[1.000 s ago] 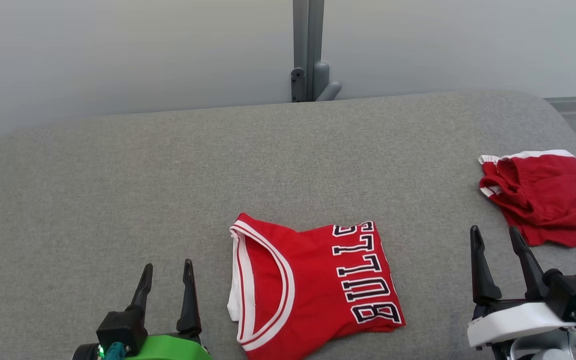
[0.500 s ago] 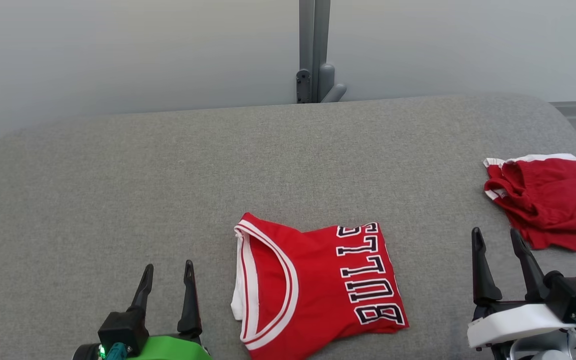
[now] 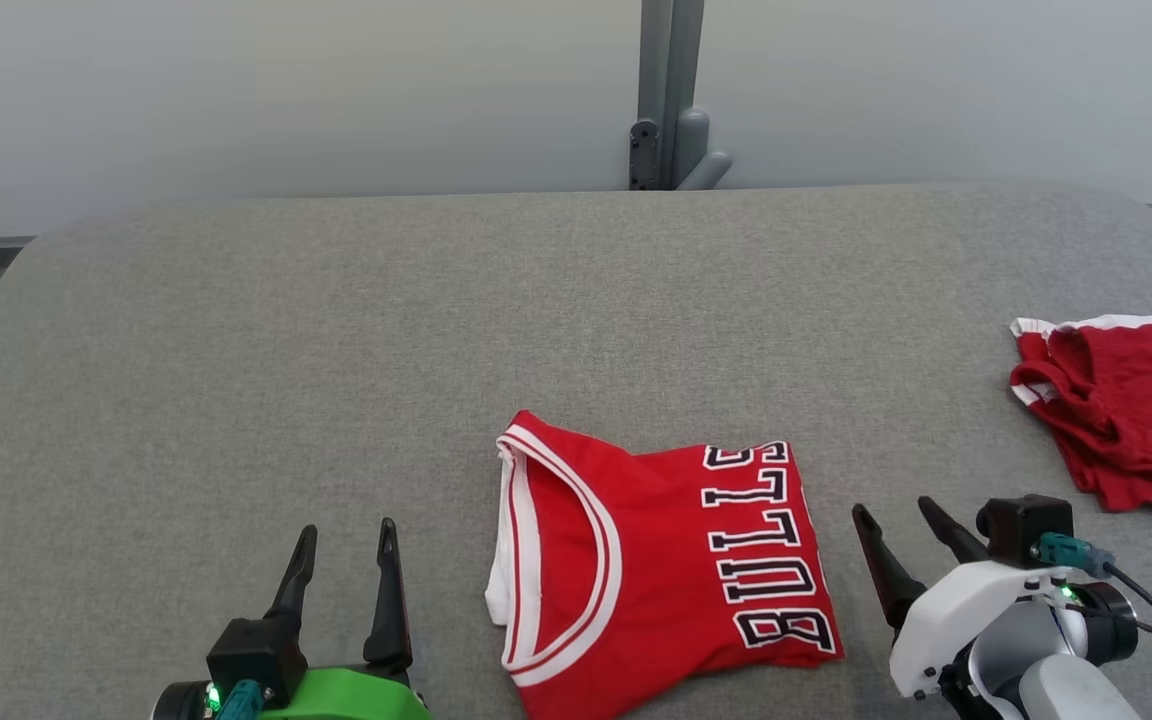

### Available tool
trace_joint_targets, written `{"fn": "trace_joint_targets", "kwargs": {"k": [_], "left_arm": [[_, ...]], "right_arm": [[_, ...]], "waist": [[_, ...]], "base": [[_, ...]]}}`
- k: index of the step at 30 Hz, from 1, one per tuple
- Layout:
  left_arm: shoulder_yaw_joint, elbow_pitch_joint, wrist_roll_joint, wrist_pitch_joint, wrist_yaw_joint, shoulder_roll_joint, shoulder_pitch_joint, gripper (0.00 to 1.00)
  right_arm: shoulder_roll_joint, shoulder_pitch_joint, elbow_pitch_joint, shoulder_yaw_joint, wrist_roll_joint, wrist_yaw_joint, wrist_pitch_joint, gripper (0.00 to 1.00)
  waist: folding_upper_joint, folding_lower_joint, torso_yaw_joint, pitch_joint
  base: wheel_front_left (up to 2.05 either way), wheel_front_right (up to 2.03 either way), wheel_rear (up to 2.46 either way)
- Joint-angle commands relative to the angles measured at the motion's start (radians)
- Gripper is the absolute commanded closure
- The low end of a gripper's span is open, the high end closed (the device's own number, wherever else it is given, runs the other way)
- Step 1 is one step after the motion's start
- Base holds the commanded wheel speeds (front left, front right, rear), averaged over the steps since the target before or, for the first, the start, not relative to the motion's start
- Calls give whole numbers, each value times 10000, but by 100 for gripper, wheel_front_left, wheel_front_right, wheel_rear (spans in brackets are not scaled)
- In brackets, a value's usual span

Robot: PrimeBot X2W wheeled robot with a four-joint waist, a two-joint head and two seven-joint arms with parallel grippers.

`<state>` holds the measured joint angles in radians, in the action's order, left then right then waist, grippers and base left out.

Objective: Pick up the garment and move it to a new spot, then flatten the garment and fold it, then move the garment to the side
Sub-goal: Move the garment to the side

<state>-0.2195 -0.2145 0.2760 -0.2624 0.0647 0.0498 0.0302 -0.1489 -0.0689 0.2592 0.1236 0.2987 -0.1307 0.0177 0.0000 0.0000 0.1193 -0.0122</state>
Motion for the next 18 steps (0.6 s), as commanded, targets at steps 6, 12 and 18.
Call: {"fn": "trace_joint_targets", "kwargs": {"k": [6, 12, 18], "left_arm": [[-33, -98, -30, -25, 31, 18, -232, 0], [-63, -161, -55, -27, -13, 18, -336, 0], [-106, -167, -90, -27, -44, 18, -463, 0]], "right_arm": [[-730, -763, 1052, 939, 1753, 3, 1242, 0], [-1271, -1534, 1864, 1646, 3177, 3, 1825, 0], [-1665, -2144, 2563, 2412, 4356, 3, 2245, 0]], "waist": [[0, 0, 498, 334], [0, 0, 837, 648], [0, 0, 1088, 857]], "base": [[0, 0, 0], [0, 0, 0], [0, 0, 0]]}}
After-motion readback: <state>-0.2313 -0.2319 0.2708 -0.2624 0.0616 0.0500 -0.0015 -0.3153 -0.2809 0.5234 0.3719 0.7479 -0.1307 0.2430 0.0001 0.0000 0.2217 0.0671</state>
